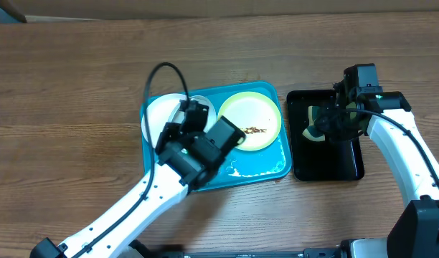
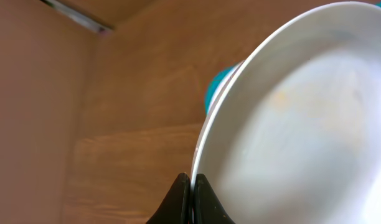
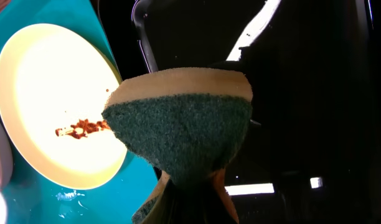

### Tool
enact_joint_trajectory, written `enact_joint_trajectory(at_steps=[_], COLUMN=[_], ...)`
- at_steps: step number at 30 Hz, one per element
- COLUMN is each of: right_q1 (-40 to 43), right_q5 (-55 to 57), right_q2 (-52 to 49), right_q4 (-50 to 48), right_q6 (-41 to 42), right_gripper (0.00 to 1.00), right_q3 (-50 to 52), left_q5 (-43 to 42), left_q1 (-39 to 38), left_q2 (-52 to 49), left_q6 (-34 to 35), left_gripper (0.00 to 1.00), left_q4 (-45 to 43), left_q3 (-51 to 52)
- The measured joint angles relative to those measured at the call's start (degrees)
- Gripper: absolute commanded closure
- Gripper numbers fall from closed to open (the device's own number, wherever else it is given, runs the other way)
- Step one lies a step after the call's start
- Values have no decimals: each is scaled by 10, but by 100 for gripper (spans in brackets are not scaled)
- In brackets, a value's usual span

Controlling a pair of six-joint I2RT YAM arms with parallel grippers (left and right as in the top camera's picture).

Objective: Clean dirty plates on tray and stack at the side

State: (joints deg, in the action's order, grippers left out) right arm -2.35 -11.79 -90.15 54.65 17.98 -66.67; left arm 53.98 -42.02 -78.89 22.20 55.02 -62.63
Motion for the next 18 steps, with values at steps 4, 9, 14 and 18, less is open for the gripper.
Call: enact_joint_trajectory(at_steps=[4, 9, 14, 18], right_q1=[0, 0, 0, 0], right_q5=[0, 0, 0, 0], right_q2=[0, 0, 0, 0], right_q4=[0, 1, 2, 2], right_q6=[0, 0, 0, 0], right_gripper=[96, 96, 96, 96], right_q3=[0, 0, 0, 0], left_q5=[-98, -242, -396, -478], left_q1=[73, 219, 398, 530], left_q2=[0, 0, 0, -2], left_q6=[4, 11, 14, 14], left_gripper=[96, 96, 96, 96], left_q4=[2, 2, -19, -25], left_q3=[-1, -22, -37, -37])
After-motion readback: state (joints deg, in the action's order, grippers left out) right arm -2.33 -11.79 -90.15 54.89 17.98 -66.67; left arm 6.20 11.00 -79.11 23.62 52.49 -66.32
